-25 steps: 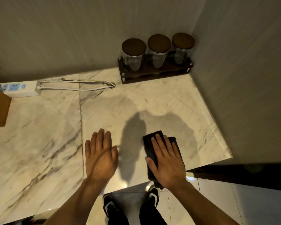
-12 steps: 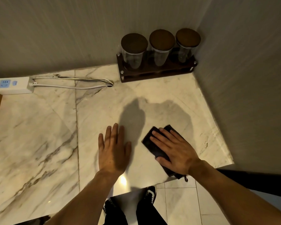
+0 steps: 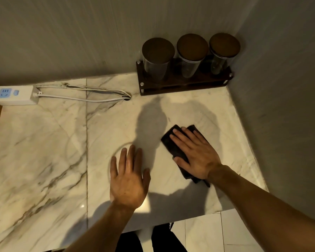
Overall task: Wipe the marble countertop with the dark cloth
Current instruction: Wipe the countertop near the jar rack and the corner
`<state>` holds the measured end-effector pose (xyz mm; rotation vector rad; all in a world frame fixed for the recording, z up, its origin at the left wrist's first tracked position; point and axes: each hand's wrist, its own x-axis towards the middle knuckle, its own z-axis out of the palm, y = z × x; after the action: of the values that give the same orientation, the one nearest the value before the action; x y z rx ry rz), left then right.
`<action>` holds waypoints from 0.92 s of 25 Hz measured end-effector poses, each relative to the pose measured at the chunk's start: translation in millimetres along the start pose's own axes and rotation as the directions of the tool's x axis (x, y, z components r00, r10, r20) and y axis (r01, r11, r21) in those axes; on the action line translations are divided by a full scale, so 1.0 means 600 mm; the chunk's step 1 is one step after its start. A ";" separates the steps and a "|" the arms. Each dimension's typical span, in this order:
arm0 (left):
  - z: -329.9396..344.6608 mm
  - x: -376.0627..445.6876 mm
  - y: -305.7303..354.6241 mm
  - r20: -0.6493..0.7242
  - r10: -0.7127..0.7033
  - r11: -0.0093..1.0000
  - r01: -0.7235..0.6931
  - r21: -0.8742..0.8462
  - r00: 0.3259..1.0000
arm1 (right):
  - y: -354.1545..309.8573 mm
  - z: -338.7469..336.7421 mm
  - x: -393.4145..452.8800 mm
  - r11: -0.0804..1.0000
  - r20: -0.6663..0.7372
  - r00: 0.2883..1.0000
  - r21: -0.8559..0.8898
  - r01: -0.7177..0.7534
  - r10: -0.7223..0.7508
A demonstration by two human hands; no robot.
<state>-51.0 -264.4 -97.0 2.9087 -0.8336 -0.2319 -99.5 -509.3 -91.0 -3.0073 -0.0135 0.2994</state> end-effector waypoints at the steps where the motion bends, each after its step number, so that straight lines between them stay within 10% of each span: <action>1: 0.002 0.001 0.000 0.001 -0.003 1.000 0.003 0.005 1.000 | 0.004 -0.003 0.010 1.000 -0.004 1.000 -0.002 -0.001 0.001; 15: 0.008 0.004 -0.003 0.002 -0.005 0.999 0.005 0.032 1.000 | 0.049 -0.021 0.135 0.976 -0.079 0.974 0.070 -0.206 0.211; 23: 0.012 0.004 -0.005 -0.017 0.002 0.999 -0.001 0.032 1.000 | 0.050 -0.019 0.173 0.857 -0.139 0.847 0.140 -0.496 0.513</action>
<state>-48.6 -263.3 -104.9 2.9356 -0.8450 -0.1957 4.7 -538.2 -103.9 -2.8705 0.7970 0.0759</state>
